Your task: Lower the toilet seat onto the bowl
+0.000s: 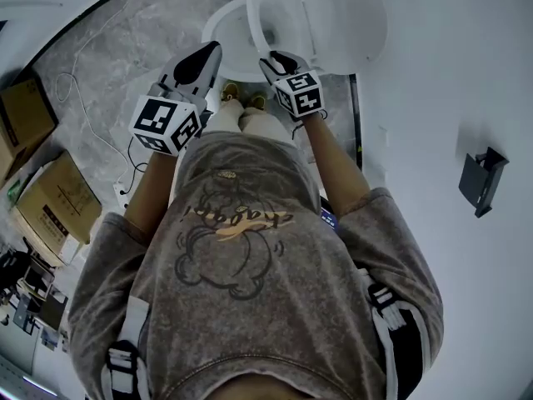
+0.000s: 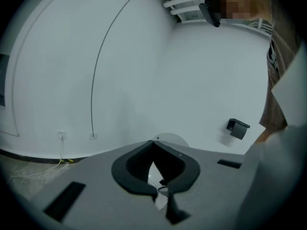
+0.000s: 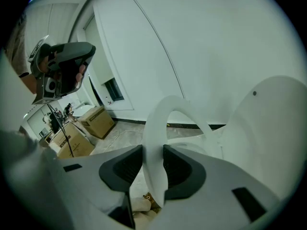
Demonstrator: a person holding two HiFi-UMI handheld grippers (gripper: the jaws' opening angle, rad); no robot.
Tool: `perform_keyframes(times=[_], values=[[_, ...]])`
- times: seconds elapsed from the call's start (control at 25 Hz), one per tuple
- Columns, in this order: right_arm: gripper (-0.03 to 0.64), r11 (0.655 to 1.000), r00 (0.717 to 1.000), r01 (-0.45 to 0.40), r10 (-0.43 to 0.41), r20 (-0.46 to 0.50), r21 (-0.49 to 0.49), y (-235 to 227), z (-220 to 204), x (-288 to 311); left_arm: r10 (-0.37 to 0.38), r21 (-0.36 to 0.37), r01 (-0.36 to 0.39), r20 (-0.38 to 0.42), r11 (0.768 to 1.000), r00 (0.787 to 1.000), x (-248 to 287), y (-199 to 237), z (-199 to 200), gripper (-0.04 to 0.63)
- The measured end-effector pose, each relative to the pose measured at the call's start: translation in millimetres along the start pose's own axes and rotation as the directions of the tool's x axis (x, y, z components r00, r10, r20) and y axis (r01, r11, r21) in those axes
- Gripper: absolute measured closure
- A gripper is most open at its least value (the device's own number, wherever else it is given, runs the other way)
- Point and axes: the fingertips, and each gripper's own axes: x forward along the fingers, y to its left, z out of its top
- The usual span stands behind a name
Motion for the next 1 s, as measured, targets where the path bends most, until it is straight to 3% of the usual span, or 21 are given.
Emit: perform_keyframes(times=[0.4,0.92,1.0], values=[[0.466,0.992,0.987,-0.121,0.122,-0.104,0.016,34.6,-25.2,52.0,0.094,-0.058,-0.095,-0.026,0.994,0.995,-24.2,37.4,-32.6,0.586],[0.473,0.98,0.954,-0.196,0.198,-0.223,0.033,65.8,-81.1,151.5,0.164,-0.147,-0.172,-0.062,0.974,0.984,-31.9,96.2,-100.0,0.586],[0.507,0.984,0.957,-0.172,0.179,-0.227,0.047,61.8,-91.1,166.7,0.194,-0.159,-0.203,-0.069,0.966,0.979,-39.3,108.9,-113.5,0.586]])
